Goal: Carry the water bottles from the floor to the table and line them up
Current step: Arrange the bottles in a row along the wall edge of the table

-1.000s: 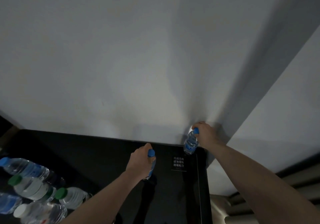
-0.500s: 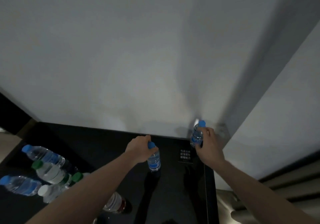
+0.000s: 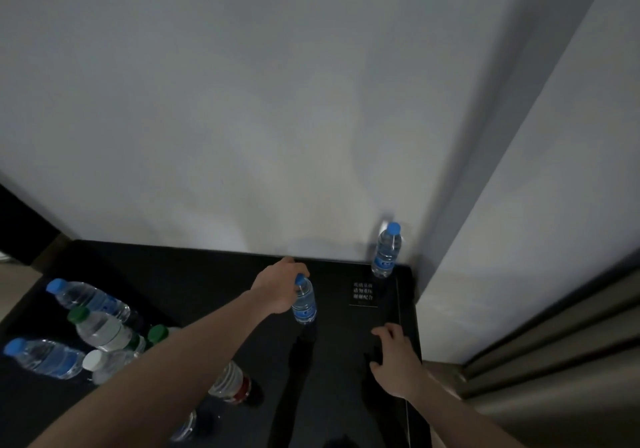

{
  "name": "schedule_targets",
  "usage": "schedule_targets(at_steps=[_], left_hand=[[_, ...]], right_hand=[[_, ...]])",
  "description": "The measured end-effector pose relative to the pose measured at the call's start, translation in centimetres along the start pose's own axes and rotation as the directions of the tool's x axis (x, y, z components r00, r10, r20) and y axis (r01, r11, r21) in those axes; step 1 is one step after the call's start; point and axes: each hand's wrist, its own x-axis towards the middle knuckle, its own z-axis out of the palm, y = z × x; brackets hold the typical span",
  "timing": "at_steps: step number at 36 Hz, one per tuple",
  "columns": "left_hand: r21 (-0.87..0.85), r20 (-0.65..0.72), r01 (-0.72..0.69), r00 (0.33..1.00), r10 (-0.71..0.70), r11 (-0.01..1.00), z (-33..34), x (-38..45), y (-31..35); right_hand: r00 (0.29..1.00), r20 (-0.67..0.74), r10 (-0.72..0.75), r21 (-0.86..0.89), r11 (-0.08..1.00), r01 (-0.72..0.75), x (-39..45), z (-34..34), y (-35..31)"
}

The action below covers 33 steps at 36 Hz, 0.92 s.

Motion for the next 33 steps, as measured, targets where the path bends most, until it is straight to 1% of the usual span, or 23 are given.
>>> schedule_targets(at_steps=[4, 7, 10, 16, 20, 25, 28, 33], left_hand=[[-0.022, -0.063, 0.051, 0.997, -0.053, 0.998, 0.3, -0.4, 0.5], [0.023, -0.116, 0.100, 0.989, -0.096, 0.995, 0.1, -0.5, 0.7], [0.077, -0.113, 0.126, 0.987, -0.116, 0.989, -0.1, -0.5, 0.8], [0.123, -0.116, 0.088, 0.991, -0.074, 0.988, -0.6, 0.4, 0.9], [0.175, -0.118, 0.048, 0.993, -0.027, 0.983, -1.2, 1.6, 1.4], [0.206, -0.115, 0.013, 0.993, 0.011, 0.978, -2.0, 3.5, 2.7], [0.220, -0.120, -0.004, 0.992, 0.031, 0.976, -2.6, 5.0, 3.7], [0.219, -0.118, -0.015, 0.992, 0.042, 0.976, -3.2, 7.7, 5.4]], right_hand=[[1.000, -0.019, -0.016, -0.009, 1.000, 0.016, -0.1, -0.7, -0.2], [0.999, -0.033, -0.025, -0.005, 1.000, 0.024, -0.1, -1.4, -0.4], [0.998, -0.057, -0.038, -0.006, 0.999, 0.038, -0.1, -2.1, -0.5], [0.993, -0.108, -0.047, -0.004, 0.999, 0.047, 0.6, -4.3, -1.0], [0.981, -0.174, -0.090, -0.018, 0.996, 0.089, 2.0, -7.5, -1.5], [0.959, -0.261, -0.110, -0.021, 0.994, 0.108, 4.7, -12.1, -2.7], [0.956, -0.268, -0.119, -0.026, 0.993, 0.116, 6.7, -14.6, -3.3], [0.961, -0.262, -0.088, -0.073, 0.995, 0.071, 9.9, -16.9, -3.7]])
